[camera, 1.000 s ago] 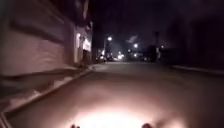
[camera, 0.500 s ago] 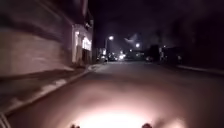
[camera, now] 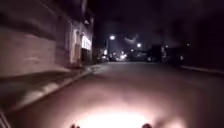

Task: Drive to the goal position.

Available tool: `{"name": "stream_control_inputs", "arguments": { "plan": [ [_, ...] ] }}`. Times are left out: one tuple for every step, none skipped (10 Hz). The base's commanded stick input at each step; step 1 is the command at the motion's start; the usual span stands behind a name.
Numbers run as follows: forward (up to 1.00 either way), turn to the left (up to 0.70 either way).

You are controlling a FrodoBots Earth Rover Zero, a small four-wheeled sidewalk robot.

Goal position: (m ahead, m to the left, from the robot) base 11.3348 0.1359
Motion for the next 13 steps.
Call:
{"name": "stream_control_inputs", "arguments": {
  "plan": [
    [1.00,-0.40],
    [1.00,-0.34],
    [1.00,-0.01],
    [1.00,0.00],
    [1.00,0.00],
    [1.00,0.00],
    [1.00,0.00],
    [1.00,0.00],
    [1.00,0.00],
    [1.00,0.00],
    [1.00,0.00],
    [1.00,0.00],
    [1.00,0.00]
  ]
}}
